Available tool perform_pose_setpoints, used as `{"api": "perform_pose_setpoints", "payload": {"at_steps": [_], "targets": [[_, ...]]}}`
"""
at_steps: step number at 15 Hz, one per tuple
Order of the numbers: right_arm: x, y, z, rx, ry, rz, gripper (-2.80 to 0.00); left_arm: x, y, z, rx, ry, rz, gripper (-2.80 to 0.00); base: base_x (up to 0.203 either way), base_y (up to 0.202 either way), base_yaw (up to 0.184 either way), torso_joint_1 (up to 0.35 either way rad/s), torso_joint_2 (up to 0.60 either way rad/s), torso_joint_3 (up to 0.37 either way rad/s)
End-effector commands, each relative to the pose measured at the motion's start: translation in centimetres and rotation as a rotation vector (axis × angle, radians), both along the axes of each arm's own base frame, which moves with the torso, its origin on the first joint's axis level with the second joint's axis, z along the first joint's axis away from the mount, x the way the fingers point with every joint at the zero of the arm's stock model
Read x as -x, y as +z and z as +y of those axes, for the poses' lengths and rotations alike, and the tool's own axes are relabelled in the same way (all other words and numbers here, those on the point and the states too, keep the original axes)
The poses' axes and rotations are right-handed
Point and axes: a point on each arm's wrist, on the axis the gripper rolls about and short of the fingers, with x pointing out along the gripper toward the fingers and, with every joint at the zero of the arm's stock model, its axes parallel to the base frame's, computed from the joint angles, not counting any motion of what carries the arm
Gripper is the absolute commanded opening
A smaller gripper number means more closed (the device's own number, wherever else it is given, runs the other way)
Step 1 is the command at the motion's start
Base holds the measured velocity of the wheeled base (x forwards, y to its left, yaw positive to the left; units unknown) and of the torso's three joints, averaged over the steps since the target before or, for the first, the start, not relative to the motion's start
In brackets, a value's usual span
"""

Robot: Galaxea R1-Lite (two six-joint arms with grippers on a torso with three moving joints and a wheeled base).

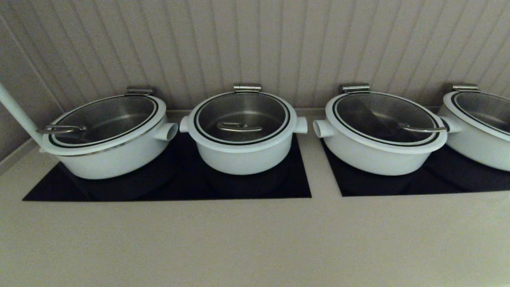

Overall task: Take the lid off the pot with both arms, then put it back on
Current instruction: Open the food pot lid a small opening with the left arm

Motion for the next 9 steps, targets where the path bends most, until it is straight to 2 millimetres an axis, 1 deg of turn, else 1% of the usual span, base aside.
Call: {"api": "perform_pose_setpoints", "payload": {"at_steps": [1, 4, 5, 7, 9], "targets": [[0.0, 0.0, 0.0, 0.001, -0.001, 0.001, -2.8, 0.1, 0.8, 0.0, -0.027, -0.005, -0.05, -2.8, 0.0, 0.0, 0.0, 0.0, 0.0, 0.0], [0.0, 0.0, 0.0, 0.001, -0.001, 0.001, -2.8, 1.2, 4.3, -0.2, -0.038, -0.063, -0.188, -2.8, 0.0, 0.0, 0.0, 0.0, 0.0, 0.0], [0.0, 0.0, 0.0, 0.001, 0.0, 0.001, -2.8, 1.2, 5.6, -0.2, -0.04, -0.08, -0.195, -2.8, 0.0, 0.0, 0.0, 0.0, 0.0, 0.0], [0.0, 0.0, 0.0, 0.001, -0.001, 0.001, -2.8, 0.3, 8.4, -0.2, -0.055, -0.108, -0.16, -2.8, 0.0, 0.0, 0.0, 0.0, 0.0, 0.0], [0.0, 0.0, 0.0, 0.001, 0.0, 0.001, -2.8, -1.6, 11.2, -0.3, -0.084, -0.148, -0.097, -2.8, 0.0, 0.0, 0.0, 0.0, 0.0, 0.0]]}}
